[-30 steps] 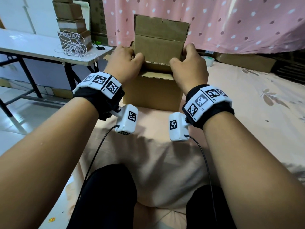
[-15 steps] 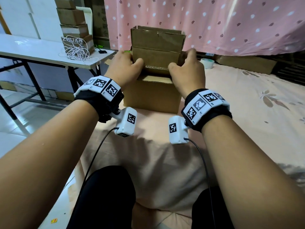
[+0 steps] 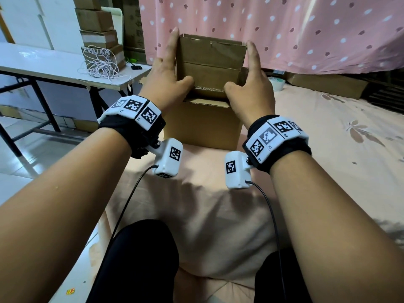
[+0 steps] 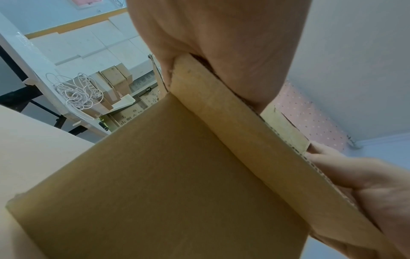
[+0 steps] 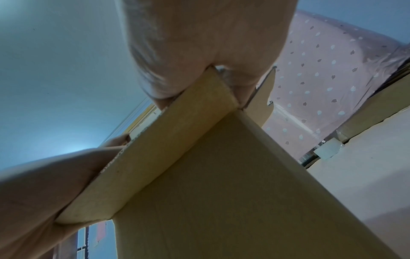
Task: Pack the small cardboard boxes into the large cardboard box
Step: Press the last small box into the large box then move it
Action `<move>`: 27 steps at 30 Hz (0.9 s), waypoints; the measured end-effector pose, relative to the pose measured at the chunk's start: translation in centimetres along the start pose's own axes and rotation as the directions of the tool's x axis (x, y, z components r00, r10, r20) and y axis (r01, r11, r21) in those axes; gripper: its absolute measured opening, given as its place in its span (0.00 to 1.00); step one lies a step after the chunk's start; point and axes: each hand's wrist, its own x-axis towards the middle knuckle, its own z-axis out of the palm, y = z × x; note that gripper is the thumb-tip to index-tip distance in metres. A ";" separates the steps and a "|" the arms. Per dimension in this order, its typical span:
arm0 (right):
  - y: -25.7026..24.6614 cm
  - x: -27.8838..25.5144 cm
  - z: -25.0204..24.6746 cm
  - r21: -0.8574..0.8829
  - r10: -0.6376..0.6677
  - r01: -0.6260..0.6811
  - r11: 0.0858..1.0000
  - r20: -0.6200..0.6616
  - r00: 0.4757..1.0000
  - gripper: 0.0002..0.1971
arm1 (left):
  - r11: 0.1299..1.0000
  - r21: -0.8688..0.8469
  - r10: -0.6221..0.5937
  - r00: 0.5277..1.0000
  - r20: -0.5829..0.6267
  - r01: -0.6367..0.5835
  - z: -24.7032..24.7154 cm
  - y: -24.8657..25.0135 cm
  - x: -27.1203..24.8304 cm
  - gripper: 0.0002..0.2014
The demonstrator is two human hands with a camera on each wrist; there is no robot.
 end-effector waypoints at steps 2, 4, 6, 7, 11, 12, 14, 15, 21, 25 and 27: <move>0.1 0.1 0.1 -0.001 0.002 -0.002 1.000 -0.005 1.000 0.44 | 1.000 0.006 -0.003 1.000 -0.004 0.004 0.1 0.0 0.0 0.45; 0.2 0.1 0.2 0.004 0.003 -0.003 1.000 -0.016 1.000 0.43 | 1.000 0.016 -0.010 1.000 -0.007 0.010 0.2 -0.1 -0.1 0.44; 0.3 0.2 0.4 0.007 0.006 -0.006 1.000 -0.026 1.000 0.42 | 1.000 0.010 -0.005 1.000 -0.001 0.005 0.3 -0.2 -0.1 0.44; 0.3 0.3 0.4 0.005 0.009 -0.009 1.000 -0.030 1.000 0.42 | 1.000 0.003 -0.002 1.000 0.000 0.002 0.3 -0.3 -0.1 0.44; 0.7 0.5 0.6 -0.005 0.016 -0.016 1.000 -0.037 0.999 0.40 | 1.000 0.000 -0.001 1.000 -0.004 0.001 0.4 -0.6 0.2 0.42; 0.7 0.5 0.6 -0.005 0.016 -0.016 1.000 -0.039 0.999 0.40 | 1.000 0.001 -0.001 1.000 -0.008 0.001 0.5 -0.7 0.3 0.41; 0.7 0.6 0.6 -0.007 0.015 -0.015 1.000 -0.040 0.999 0.39 | 1.000 0.000 0.005 1.000 -0.010 -0.005 0.5 -0.7 0.3 0.41; 0.8 0.6 0.5 -0.012 0.015 -0.015 1.000 -0.041 0.999 0.39 | 1.000 -0.002 0.007 1.000 -0.010 -0.007 0.5 -0.8 0.3 0.40; 1.0 0.8 0.6 -0.033 0.000 -0.001 0.999 -0.049 0.999 0.36 | 1.000 -0.007 -0.004 1.000 -0.026 0.004 0.7 -0.8 0.2 0.37; 1.2 0.9 0.8 -0.032 -0.024 0.022 0.999 -0.061 0.998 0.36 | 1.000 0.015 0.002 0.999 -0.043 -0.001 0.6 -0.8 0.1 0.34; 1.3 1.0 1.0 -0.028 -0.040 0.038 0.999 -0.075 0.996 0.35 | 1.000 -0.004 -0.002 0.998 -0.055 0.002 0.7 -0.8 0.1 0.33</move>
